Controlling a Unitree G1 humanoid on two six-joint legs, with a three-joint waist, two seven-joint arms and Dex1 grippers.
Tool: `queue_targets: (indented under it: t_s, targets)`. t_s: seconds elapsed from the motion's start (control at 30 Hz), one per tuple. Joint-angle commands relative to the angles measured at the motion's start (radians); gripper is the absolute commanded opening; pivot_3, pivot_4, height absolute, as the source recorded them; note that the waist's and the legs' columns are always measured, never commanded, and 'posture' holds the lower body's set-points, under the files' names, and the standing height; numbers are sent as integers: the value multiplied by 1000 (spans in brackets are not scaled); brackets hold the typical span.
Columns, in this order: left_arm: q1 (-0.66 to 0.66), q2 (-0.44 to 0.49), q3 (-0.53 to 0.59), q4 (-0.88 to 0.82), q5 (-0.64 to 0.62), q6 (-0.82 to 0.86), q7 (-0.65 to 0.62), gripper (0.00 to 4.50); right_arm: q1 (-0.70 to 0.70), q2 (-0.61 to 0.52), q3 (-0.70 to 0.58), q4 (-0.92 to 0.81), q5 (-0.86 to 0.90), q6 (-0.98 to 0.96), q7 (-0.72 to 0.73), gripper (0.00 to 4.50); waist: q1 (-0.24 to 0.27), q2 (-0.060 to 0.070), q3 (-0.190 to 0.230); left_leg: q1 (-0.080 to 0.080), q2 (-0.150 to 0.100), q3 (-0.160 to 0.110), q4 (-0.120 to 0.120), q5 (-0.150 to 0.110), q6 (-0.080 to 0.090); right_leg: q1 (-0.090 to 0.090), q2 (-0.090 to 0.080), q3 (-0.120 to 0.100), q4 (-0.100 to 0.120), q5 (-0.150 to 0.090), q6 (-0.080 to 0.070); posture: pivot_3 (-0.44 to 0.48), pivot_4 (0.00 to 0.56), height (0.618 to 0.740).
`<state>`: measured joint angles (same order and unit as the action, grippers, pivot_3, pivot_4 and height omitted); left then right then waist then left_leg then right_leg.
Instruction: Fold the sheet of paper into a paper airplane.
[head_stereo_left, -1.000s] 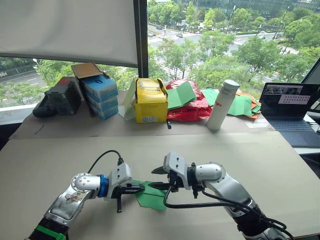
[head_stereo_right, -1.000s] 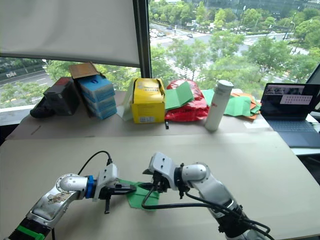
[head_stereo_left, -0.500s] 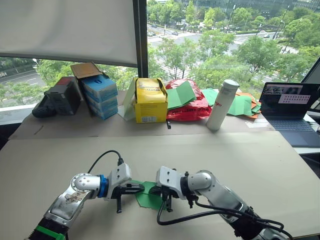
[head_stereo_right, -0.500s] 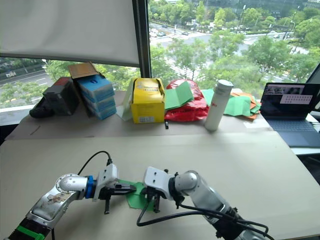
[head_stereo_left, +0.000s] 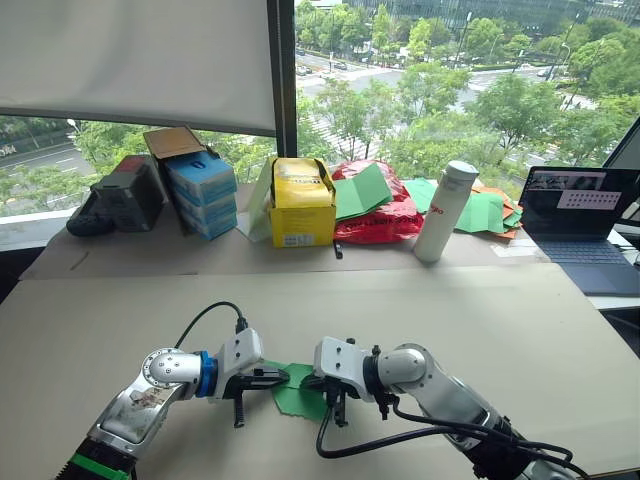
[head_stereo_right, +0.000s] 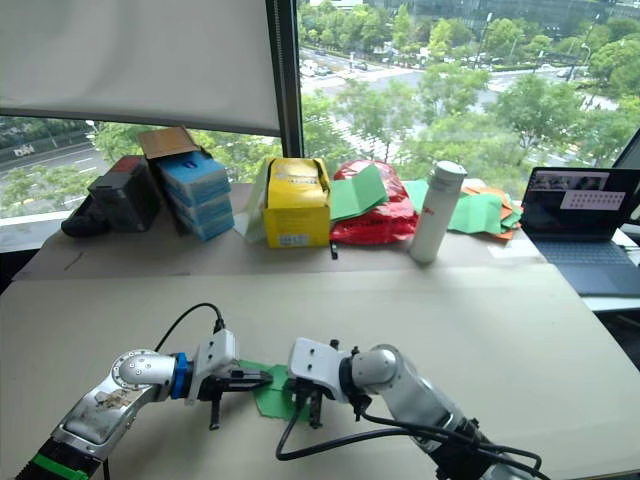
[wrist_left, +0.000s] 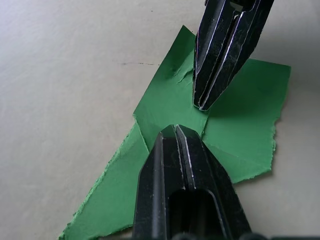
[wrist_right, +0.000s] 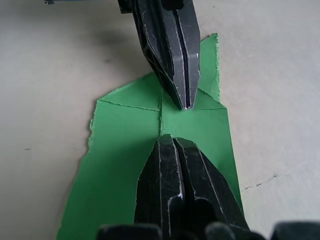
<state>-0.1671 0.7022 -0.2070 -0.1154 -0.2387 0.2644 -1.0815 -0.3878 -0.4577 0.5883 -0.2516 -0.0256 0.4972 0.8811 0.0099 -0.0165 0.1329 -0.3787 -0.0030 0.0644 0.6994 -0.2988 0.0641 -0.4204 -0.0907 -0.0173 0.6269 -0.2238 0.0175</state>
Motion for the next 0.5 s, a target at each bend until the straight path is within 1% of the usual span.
queue_targets:
  t_s: [0.03, 0.5]
  targets:
    - [22, 18, -23, 28, 39, 14, -1, 0, 57, -66, 20, 31, -44, 55, 5, 20, 2, 0, -1, 1, 0, 0, 0, 0, 0, 0, 0, 0, 0, 0, 0, 0, 150, 740]
    - [19, 23, -22, 34, 43, 5, -8, 0, 208, -235, -52, -65, -22, 88, 12, 20, 12, 5, -10, 1, 0, 0, -2, -1, 1, 1, -2, 1, -3, 0, 0, 0, 150, 740]
